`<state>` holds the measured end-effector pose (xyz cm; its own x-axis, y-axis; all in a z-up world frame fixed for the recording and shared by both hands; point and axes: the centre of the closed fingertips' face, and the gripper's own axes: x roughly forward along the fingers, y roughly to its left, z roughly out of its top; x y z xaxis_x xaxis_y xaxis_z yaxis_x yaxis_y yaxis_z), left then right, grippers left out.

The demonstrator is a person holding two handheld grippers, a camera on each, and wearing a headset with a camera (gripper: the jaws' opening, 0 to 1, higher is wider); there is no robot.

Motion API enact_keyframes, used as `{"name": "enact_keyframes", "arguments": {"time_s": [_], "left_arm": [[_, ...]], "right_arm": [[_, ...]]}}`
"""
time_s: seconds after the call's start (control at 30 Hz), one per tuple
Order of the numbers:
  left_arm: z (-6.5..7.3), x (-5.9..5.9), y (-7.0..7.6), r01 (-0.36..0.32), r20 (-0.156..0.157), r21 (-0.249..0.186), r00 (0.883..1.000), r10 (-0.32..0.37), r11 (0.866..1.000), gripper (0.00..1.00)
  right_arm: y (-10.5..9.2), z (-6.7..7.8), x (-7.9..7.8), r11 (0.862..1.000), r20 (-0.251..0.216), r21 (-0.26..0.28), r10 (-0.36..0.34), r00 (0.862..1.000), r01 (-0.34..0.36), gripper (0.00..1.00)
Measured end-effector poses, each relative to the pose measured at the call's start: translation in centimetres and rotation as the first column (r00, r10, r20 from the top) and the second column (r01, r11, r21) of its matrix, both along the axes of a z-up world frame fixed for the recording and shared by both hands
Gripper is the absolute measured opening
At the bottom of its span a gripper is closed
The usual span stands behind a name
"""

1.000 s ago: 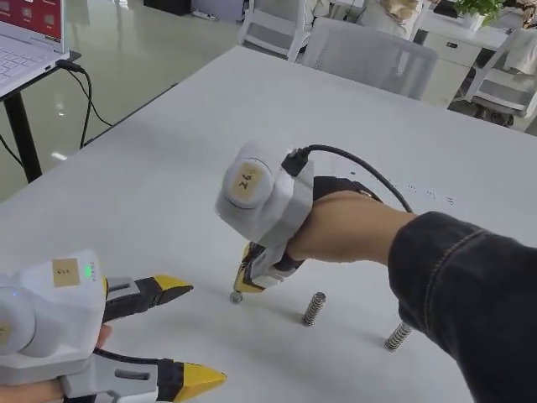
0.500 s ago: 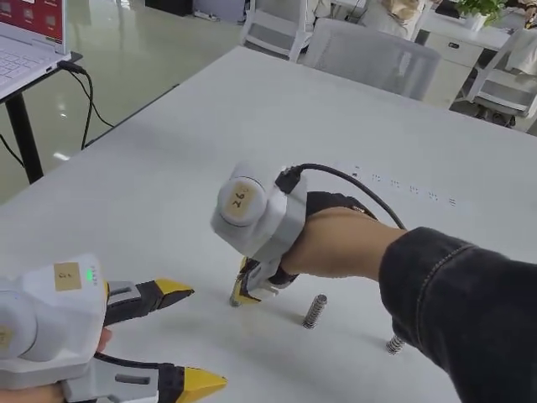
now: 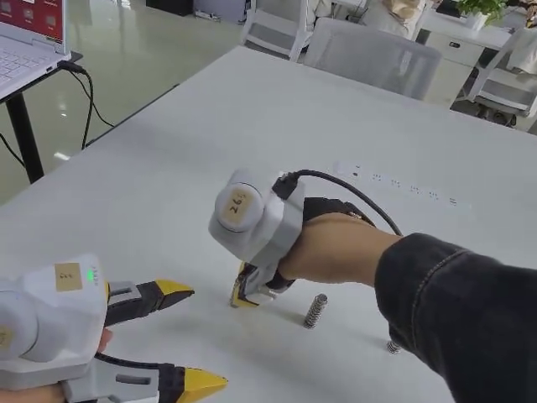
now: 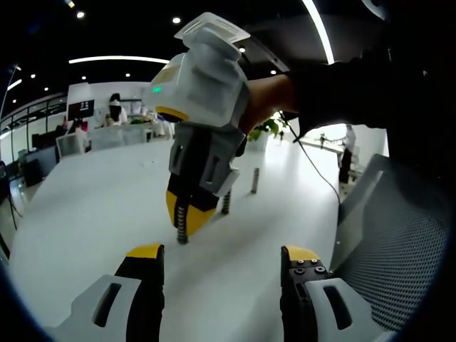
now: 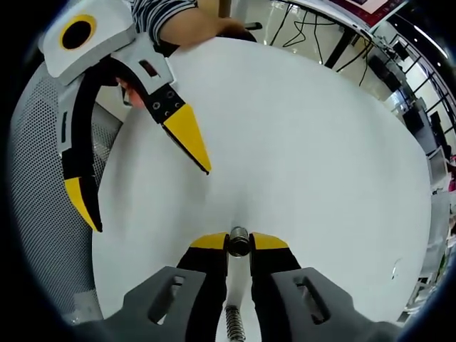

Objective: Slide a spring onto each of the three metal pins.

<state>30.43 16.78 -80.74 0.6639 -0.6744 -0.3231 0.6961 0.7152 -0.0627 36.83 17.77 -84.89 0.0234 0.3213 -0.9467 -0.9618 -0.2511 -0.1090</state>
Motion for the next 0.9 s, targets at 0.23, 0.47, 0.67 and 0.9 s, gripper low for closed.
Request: {"name": "enact_keyframes", "arguments": {"time_s": [0.23,0.47,0.67,0.9], "left_arm": [[0.0,0.0,0.1,-0.001,0.000,0.002,1.000,0.001,1.000,0.61],[0.0,0.0,-0.1,0.004,-0.001,0.005,1.000,-0.004,1.000,0.62],[0.1,0.1,-0.2,0.008,0.000,0.009,1.000,-0.008,1.000,0.62],[0.2,0.1,-0.4,0.014,0.003,0.013,1.000,-0.014,1.000,0.62]], "right_arm": [[0.0,0.1,0.2,1.000,0.009,0.006,-0.003,1.000,0.003,0.14],[-0.3,0.5,0.3,1.000,0.010,0.017,-0.010,1.000,0.010,0.20],[-1.0,0.7,0.2,1.000,0.007,0.015,-0.017,1.000,0.017,0.27],[-1.8,0.9,0.5,0.999,0.005,0.029,-0.039,0.999,0.039,0.34]]}}
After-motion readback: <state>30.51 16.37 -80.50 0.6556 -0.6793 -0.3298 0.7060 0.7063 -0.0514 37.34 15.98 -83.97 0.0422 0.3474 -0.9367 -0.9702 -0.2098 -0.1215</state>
